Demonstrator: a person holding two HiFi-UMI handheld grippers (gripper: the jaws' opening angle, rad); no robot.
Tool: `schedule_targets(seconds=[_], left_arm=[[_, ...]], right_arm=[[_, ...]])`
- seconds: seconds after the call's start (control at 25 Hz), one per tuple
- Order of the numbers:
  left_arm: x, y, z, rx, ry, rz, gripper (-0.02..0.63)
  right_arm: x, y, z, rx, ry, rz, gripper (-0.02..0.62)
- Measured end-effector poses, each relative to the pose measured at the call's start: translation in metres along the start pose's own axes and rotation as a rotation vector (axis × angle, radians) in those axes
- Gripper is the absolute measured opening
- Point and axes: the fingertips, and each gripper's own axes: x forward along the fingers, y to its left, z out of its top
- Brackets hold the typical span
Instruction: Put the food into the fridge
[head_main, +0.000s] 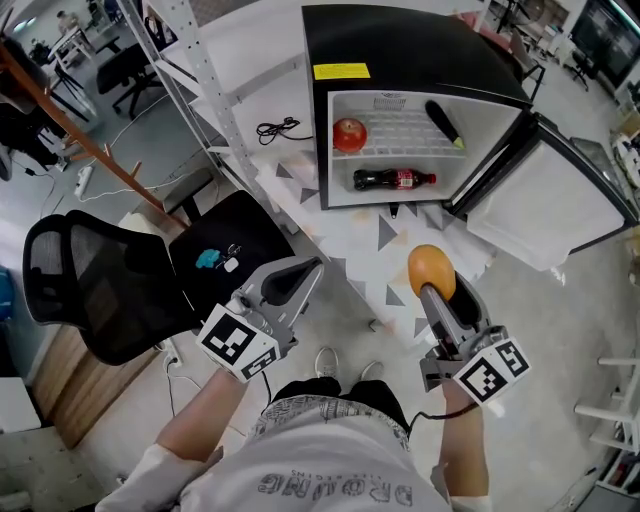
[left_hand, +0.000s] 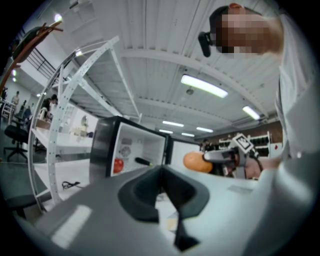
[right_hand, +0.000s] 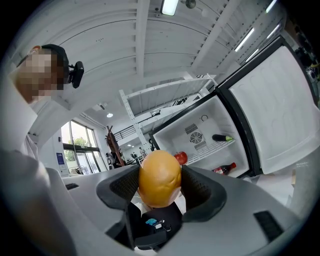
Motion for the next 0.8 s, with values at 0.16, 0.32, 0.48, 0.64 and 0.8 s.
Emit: schedule_targets(seconds=[0.16, 0.32, 0.48, 0.64, 0.8], left_arm=[[0.005, 0.006, -0.002, 0.012, 0.008, 0.009, 0.009], [0.013, 0.011, -0.002, 0.015, 0.012, 0.022, 0.009], [0.022, 0.017, -0.002, 0.025, 0.019, 0.053, 0.009], [0.035, 0.022, -0.002, 0.023, 0.027, 0.088, 0.009], [0.052, 0.026, -0.003, 0.021, 0.032, 0.122, 0.009]], right_arm=[[0.008, -0.009, 0.003, -0.002, 0.003, 0.000, 0.264], [0.019, -0.018, 0.005, 0.001, 0.009, 0.009, 0.264], [0.033, -0.031, 0.012, -0.009, 0.021, 0.028, 0.264], [0.051, -0.047, 0.026, -0.029, 0.026, 0.053, 0.264], [0.069, -0.066, 0.040, -0.048, 0.032, 0.079, 0.264]])
